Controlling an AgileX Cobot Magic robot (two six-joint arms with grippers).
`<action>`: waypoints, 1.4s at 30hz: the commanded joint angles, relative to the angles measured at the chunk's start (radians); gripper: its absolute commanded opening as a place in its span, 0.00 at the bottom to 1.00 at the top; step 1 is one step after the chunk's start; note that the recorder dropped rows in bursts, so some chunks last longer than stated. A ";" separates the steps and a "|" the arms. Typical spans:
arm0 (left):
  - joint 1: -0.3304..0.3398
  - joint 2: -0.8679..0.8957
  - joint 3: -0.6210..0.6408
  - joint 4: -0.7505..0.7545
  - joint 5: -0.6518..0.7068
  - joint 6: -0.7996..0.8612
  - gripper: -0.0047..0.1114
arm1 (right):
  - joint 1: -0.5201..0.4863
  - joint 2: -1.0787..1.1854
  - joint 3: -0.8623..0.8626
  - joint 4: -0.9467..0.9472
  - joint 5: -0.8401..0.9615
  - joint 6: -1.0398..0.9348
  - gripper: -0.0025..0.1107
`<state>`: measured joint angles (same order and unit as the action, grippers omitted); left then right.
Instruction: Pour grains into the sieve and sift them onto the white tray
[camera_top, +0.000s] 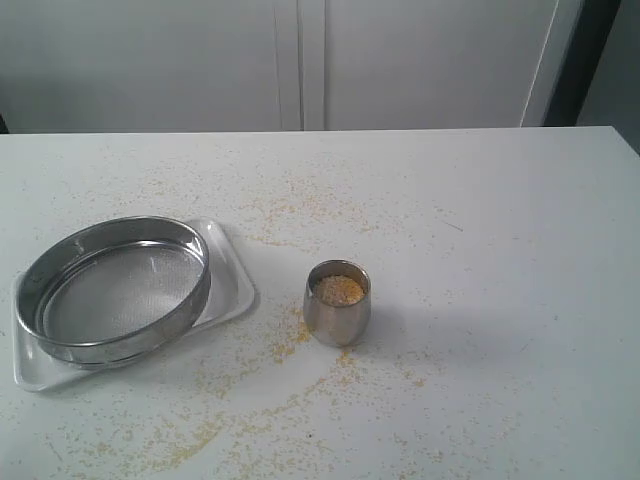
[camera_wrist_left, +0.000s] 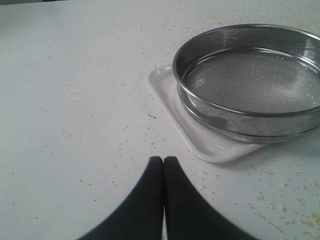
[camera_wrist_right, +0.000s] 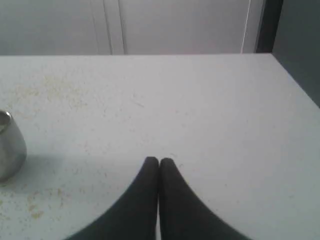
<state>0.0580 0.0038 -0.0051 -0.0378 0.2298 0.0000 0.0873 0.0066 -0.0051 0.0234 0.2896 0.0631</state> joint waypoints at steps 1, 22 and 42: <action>0.000 -0.004 0.005 -0.010 -0.001 0.000 0.05 | -0.008 -0.007 0.005 0.003 -0.146 0.002 0.02; 0.000 -0.004 0.005 -0.010 -0.001 0.000 0.05 | -0.006 0.023 -0.066 -0.184 -0.760 0.486 0.02; 0.000 -0.004 0.005 -0.010 -0.001 0.000 0.05 | -0.006 1.298 -0.397 -0.898 -1.460 0.426 0.02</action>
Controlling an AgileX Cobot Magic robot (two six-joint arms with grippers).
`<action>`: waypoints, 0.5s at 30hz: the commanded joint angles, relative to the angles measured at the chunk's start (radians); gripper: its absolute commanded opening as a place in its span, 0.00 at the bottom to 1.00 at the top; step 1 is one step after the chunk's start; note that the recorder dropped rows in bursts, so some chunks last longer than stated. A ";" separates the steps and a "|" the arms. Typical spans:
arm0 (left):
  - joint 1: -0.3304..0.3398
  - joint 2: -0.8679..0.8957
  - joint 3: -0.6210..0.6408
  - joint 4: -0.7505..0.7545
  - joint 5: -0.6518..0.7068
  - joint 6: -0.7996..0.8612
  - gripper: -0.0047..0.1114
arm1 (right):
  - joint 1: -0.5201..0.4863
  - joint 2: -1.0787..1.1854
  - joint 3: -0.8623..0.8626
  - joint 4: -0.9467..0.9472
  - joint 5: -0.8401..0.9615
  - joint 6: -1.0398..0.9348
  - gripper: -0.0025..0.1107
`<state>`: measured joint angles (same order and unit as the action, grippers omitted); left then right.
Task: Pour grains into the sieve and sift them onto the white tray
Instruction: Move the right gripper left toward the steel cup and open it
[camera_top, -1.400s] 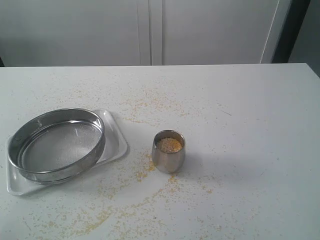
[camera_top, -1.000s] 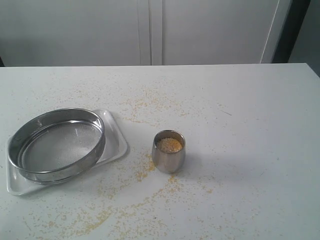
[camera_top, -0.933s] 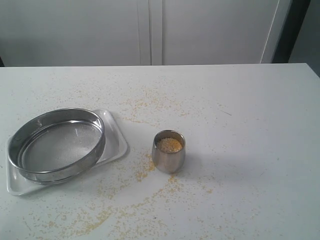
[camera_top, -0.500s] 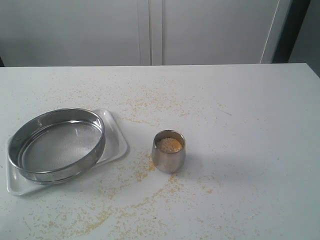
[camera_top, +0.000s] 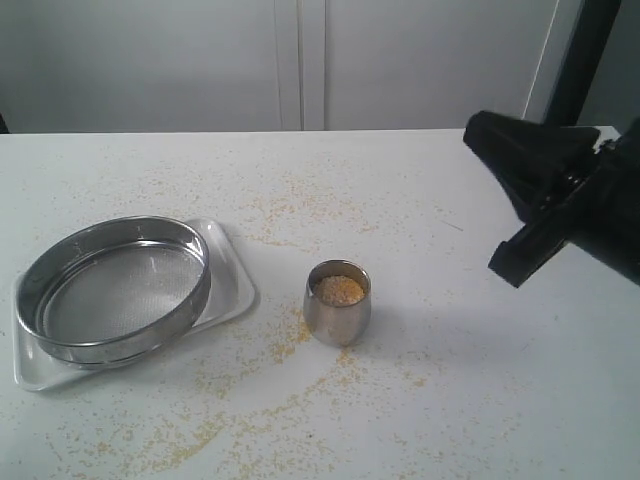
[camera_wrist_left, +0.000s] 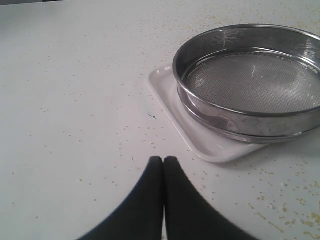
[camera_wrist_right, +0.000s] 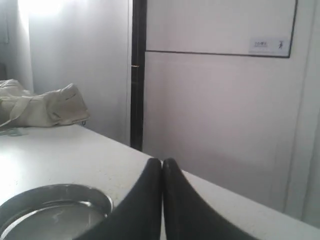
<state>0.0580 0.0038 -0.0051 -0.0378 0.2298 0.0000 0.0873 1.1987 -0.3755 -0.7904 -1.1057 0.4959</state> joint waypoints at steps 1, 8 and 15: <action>0.000 -0.004 0.005 -0.010 -0.001 0.000 0.05 | -0.006 0.128 -0.035 -0.110 -0.066 -0.010 0.02; 0.000 -0.004 0.005 -0.010 -0.001 0.000 0.05 | 0.024 0.258 -0.075 -0.192 -0.061 -0.047 0.02; 0.000 -0.004 0.005 -0.010 -0.001 0.000 0.05 | 0.029 0.402 -0.093 -0.190 -0.057 -0.177 0.39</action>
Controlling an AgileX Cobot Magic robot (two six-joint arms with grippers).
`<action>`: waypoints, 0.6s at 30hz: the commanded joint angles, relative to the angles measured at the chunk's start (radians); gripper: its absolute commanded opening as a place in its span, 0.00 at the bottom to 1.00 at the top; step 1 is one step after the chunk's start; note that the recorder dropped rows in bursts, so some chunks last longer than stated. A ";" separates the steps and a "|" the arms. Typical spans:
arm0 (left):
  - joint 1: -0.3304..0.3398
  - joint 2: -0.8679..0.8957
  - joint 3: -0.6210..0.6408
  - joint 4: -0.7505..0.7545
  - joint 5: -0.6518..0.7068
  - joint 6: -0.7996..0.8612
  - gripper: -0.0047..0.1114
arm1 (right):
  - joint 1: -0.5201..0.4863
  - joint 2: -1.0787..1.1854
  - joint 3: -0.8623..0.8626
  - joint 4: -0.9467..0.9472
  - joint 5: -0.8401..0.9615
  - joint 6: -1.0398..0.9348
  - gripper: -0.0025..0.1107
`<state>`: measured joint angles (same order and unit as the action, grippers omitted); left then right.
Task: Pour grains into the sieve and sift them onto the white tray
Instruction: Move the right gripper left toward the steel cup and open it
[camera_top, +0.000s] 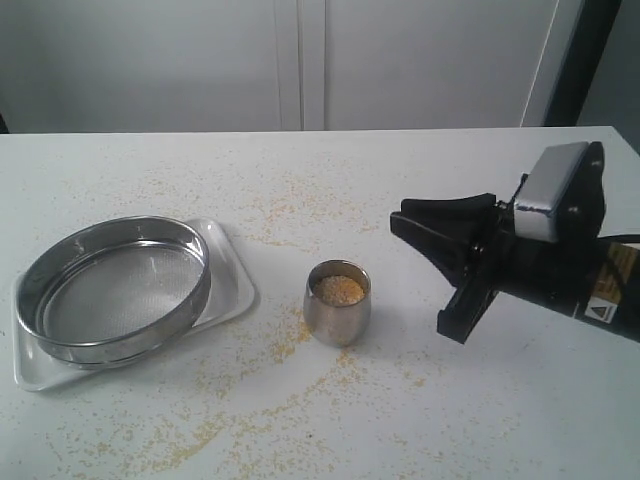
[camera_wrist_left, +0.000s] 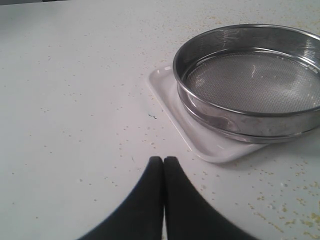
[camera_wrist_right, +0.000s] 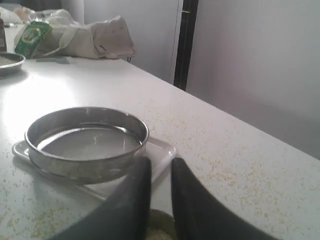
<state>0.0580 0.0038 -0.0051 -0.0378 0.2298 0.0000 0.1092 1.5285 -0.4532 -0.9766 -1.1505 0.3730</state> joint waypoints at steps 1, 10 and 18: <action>0.000 -0.004 0.005 -0.010 -0.001 0.000 0.05 | 0.011 0.092 -0.015 0.003 -0.021 -0.054 0.48; 0.000 -0.004 0.005 -0.010 -0.001 0.000 0.05 | 0.091 0.245 -0.069 0.039 -0.015 -0.054 0.78; 0.000 -0.004 0.005 -0.010 -0.001 0.000 0.05 | 0.109 0.325 -0.115 0.137 0.057 -0.057 0.78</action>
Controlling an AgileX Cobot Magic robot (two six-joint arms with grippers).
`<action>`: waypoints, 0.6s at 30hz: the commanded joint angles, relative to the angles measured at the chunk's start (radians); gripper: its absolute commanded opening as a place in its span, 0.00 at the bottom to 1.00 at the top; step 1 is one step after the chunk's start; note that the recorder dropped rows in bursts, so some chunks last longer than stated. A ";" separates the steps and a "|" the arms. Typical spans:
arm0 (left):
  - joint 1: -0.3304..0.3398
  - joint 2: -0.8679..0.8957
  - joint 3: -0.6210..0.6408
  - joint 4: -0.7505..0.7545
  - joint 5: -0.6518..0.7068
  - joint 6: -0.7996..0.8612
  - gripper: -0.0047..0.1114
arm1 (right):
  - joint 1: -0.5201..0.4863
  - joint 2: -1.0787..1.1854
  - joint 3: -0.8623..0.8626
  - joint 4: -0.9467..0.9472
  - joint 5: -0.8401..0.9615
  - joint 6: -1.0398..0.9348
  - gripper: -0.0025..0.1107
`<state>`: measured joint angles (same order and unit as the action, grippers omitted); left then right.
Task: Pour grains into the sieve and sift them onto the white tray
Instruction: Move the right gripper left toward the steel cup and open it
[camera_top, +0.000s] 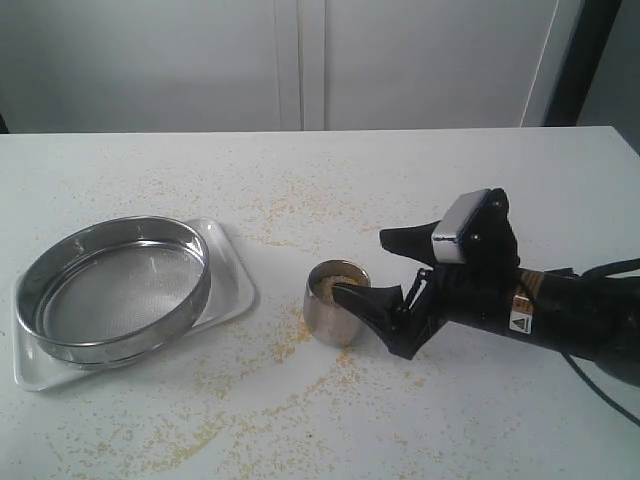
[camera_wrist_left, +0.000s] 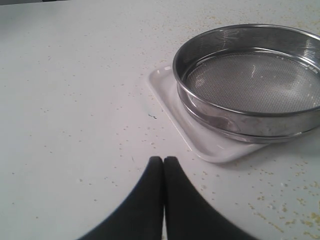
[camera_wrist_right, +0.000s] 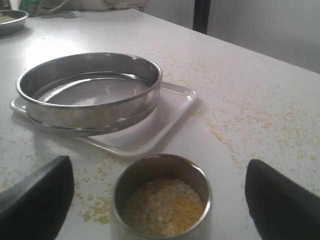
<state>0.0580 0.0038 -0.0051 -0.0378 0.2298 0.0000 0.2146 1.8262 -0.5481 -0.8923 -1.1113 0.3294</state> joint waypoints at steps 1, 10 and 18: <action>0.000 -0.004 0.005 -0.010 -0.001 0.000 0.05 | 0.004 0.035 -0.025 0.053 0.018 -0.014 0.78; 0.000 -0.004 0.005 -0.010 -0.001 0.000 0.05 | 0.036 0.085 -0.073 0.053 0.016 -0.023 0.78; 0.000 -0.004 0.005 -0.010 -0.001 0.000 0.05 | 0.056 0.104 -0.104 0.073 0.061 -0.071 0.78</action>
<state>0.0580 0.0038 -0.0051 -0.0378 0.2298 0.0000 0.2680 1.9289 -0.6377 -0.8372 -1.0669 0.2761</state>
